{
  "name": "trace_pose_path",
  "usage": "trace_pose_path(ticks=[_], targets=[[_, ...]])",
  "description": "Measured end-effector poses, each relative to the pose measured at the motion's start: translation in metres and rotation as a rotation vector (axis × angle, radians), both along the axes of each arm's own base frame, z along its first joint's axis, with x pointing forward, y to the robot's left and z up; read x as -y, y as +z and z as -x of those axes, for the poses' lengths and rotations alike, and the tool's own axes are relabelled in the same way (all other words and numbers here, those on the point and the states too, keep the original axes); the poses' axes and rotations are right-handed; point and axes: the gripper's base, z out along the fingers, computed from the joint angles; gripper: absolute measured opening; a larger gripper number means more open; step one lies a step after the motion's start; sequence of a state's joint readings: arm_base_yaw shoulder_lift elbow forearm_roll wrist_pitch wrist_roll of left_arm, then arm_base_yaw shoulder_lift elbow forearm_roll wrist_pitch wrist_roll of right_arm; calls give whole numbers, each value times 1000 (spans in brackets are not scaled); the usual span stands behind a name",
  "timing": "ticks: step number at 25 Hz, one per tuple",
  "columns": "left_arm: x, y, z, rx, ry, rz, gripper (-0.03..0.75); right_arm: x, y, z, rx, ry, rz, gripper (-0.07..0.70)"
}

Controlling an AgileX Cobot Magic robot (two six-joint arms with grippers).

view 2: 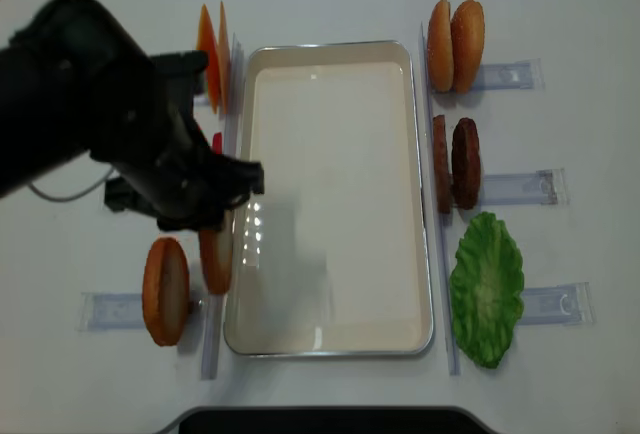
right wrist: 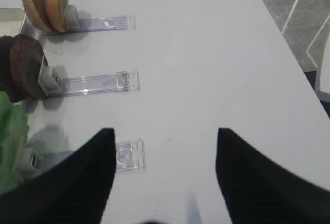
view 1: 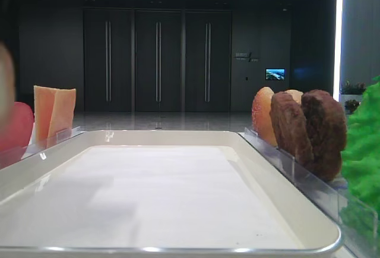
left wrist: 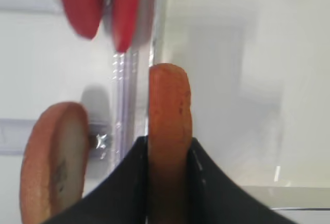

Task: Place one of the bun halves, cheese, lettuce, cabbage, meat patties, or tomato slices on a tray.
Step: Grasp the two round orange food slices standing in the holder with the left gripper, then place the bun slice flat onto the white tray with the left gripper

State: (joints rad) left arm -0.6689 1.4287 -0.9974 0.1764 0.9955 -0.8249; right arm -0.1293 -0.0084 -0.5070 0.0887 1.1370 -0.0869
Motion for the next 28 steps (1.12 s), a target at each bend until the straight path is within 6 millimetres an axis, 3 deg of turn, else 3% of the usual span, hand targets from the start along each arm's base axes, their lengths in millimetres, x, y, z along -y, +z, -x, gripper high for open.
trace_pose_path(ticks=[3, 7, 10, 16, 22, 28], targets=[[8, 24, -8, 74, -19, 54, 139, 0, 0, 0, 0, 0, 0, 410], [12, 25, -13, 94, -28, 69, 139, 0, 0, 0, 0, 0, 0, 410], [25, 14, -24, 119, -67, 120, 139, 0, 0, 0, 0, 0, 0, 410], [70, -17, -48, 160, -166, 404, 138, 0, 0, 0, 0, 0, 0, 410], [83, -58, -57, 82, -228, 378, 138, 0, 0, 0, 0, 0, 0, 410], [88, -74, -60, 58, -283, 369, 137, 0, 0, 0, 0, 0, 0, 410]])
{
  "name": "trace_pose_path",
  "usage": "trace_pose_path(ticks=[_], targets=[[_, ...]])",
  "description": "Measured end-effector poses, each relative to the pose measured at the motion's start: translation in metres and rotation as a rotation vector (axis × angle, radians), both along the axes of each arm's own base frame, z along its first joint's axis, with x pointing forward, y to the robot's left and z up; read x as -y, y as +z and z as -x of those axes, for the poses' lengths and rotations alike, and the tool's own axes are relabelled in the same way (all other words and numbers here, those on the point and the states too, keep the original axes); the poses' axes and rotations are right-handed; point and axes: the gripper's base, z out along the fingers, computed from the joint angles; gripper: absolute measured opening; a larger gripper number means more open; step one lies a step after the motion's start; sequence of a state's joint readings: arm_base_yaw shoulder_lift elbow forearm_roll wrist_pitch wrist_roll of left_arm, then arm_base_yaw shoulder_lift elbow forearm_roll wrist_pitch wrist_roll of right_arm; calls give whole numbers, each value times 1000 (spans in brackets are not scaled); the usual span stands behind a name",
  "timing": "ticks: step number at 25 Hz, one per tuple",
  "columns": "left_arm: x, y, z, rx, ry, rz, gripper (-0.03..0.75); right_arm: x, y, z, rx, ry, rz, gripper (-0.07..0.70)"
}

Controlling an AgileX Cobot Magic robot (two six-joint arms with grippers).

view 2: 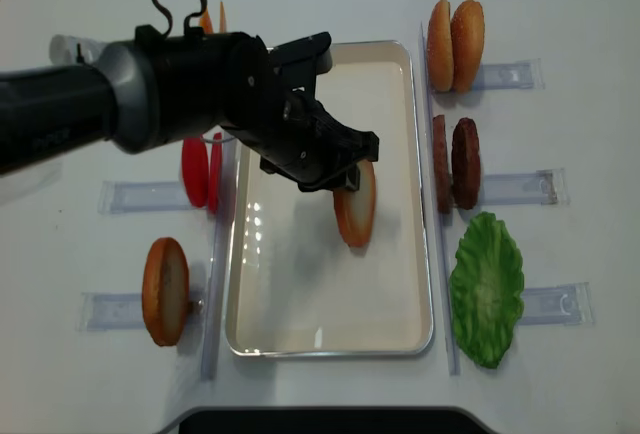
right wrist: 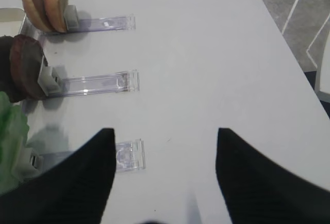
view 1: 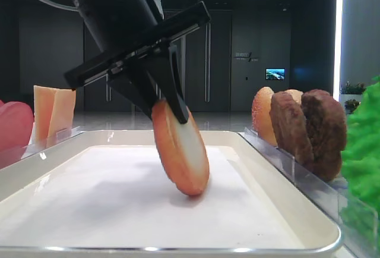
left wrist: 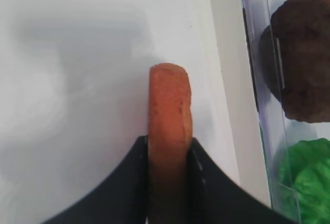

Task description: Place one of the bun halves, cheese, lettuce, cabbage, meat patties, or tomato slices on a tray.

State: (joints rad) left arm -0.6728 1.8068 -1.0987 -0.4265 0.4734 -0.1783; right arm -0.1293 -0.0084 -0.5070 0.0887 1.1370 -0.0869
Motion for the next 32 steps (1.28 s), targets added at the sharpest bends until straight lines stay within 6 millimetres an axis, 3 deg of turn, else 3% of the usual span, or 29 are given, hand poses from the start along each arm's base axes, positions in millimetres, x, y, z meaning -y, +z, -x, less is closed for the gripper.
trace_pose_path(ticks=[7, 9, 14, 16, 19, 25, 28, 32], targets=[[-2, -1, 0, 17, -39, -38, 139, 0, 0, 0, 0, 0, 0, 410], [-3, -2, 1, 15, -57, -60, 179, 0, 0, 0, 0, 0, 0, 410], [-19, -7, 1, -61, -55, -168, 466, 0, 0, 0, 0, 0, 0, 410], [-32, -5, -1, -91, -49, -221, 547, 0, 0, 0, 0, 0, 0, 410], [-53, 16, -5, -97, -15, -255, 594, 0, 0, 0, 0, 0, 0, 410], [-69, 86, -11, -1, 59, -354, 605, 0, 0, 0, 0, 0, 0, 410], [-73, 107, -15, 19, 73, -405, 605, 0, 0, 0, 0, 0, 0, 410], [-92, 115, -24, 21, 107, -458, 605, 0, 0, 0, 0, 0, 0, 410]])
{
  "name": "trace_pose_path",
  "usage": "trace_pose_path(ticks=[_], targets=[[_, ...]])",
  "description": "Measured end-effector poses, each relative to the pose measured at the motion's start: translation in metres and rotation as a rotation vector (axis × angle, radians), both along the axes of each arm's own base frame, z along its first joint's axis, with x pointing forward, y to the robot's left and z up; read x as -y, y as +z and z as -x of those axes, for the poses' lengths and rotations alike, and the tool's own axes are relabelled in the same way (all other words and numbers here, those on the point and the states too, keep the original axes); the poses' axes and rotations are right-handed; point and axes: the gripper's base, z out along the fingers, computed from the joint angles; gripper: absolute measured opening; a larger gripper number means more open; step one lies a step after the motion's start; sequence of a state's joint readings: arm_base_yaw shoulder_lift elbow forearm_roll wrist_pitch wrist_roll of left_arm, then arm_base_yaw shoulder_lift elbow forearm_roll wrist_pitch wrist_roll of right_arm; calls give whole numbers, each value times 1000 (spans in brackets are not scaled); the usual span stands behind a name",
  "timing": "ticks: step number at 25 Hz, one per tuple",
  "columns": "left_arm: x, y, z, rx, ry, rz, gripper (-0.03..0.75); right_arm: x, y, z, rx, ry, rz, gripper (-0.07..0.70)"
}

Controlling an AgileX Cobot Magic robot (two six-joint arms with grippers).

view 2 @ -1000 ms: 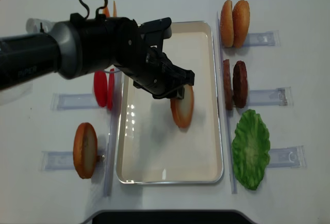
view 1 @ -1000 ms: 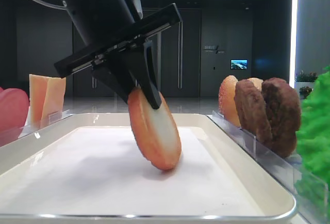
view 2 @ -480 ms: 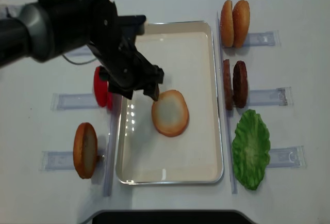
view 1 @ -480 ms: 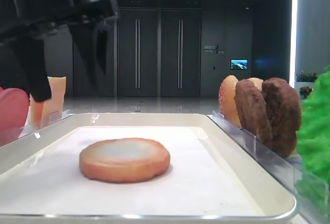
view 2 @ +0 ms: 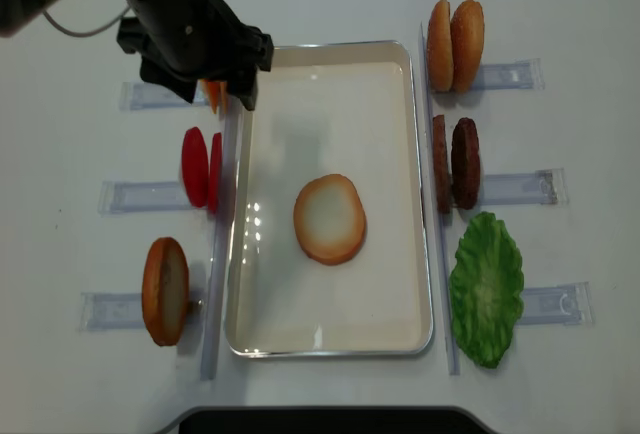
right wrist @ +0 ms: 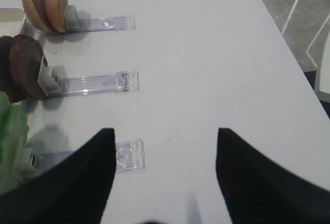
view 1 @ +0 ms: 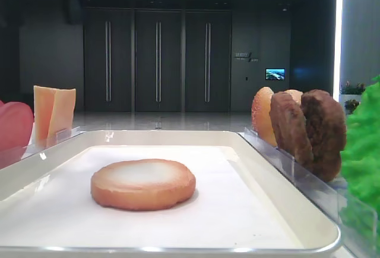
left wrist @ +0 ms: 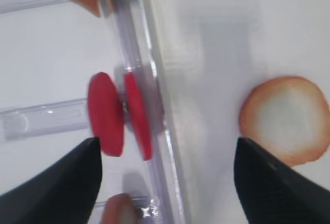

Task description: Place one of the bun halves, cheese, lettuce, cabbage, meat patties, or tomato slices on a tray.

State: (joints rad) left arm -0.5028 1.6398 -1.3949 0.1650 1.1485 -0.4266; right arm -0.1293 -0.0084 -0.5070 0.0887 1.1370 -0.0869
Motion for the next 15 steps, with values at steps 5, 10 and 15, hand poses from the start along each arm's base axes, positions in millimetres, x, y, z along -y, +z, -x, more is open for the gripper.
trace_pose_path(ticks=[5, 10, 15], targets=[[-77, 0, -24, -23, 139, -85, 605, 0, 0, 0, 0, 0, 0, 410], [-133, 0, -31, -40, 213, -136, 605, 0, 0, 0, 0, 0, 0, 410], [-141, -5, 17, -71, 194, -169, 587, 0, 0, 0, 0, 0, 0, 410]])
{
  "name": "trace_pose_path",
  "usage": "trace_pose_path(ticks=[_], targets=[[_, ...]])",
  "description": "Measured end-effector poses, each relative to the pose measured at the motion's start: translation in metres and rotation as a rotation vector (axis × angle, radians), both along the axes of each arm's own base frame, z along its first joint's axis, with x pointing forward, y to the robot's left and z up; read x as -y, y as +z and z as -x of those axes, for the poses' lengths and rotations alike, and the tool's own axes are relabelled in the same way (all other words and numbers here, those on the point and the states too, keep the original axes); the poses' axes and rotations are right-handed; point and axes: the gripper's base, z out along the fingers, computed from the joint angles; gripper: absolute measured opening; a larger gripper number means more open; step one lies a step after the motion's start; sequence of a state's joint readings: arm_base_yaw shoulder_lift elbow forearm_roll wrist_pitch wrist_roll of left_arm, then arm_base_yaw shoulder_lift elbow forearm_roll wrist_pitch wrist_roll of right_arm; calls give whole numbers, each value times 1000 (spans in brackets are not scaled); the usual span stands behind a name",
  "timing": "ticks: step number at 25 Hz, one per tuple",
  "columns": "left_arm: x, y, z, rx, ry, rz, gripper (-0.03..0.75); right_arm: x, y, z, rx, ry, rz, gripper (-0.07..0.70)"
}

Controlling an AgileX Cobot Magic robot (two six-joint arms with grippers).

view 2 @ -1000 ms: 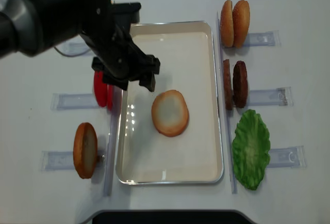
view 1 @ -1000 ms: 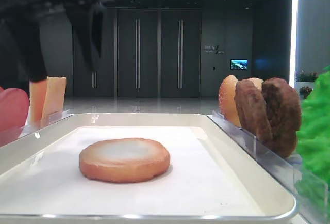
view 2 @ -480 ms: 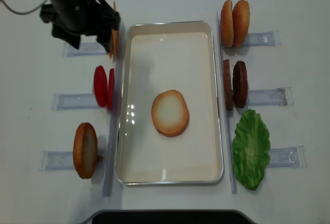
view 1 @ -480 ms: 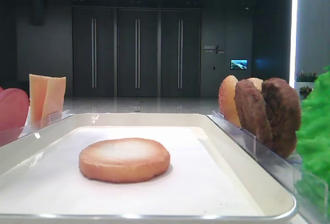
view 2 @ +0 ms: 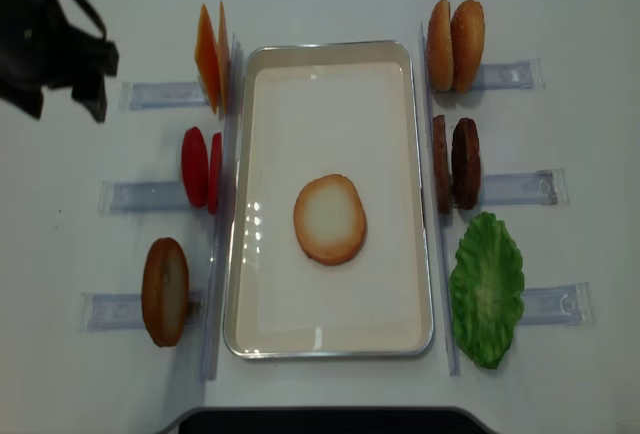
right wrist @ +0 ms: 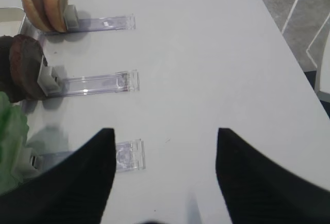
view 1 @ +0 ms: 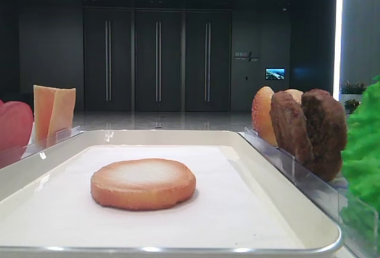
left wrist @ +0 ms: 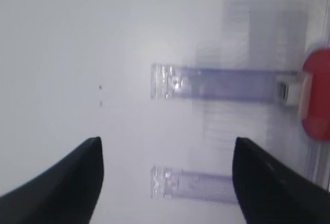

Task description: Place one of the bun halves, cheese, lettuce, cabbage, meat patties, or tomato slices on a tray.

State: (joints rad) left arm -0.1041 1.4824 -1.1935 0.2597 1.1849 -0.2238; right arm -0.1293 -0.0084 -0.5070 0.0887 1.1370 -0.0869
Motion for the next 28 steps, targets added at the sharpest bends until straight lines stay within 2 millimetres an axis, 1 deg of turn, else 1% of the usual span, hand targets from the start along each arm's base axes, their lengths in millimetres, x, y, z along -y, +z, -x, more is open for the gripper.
trace_pose_path(ticks=[3, 6, 9, 12, 16, 21, 25, 28], targets=[[-6, -3, 64, 48, -18, 10, 579, 0, 0, 0, 0, 0, 0, 410], [-9, -19, 122, 92, -38, 47, 578, 0, 0, 0, 0, 0, 0, 410], [-11, -28, 165, 175, -54, 72, 576, 0, 0, 0, 0, 0, 0, 410], [-12, -30, 198, 297, -67, 108, 576, 0, 0, 0, 0, 0, 0, 410], [-10, -29, 232, 477, -116, 174, 574, 0, 0, 0, 0, 0, 0, 410], [-10, -26, 265, 672, -231, 159, 556, 0, 0, 0, 0, 0, 0, 410], [-12, -26, 282, 775, -236, 160, 547, 0, 0, 0, 0, 0, 0, 410], [-12, -26, 287, 803, -246, 160, 545, 0, 0, 0, 0, 0, 0, 410]])
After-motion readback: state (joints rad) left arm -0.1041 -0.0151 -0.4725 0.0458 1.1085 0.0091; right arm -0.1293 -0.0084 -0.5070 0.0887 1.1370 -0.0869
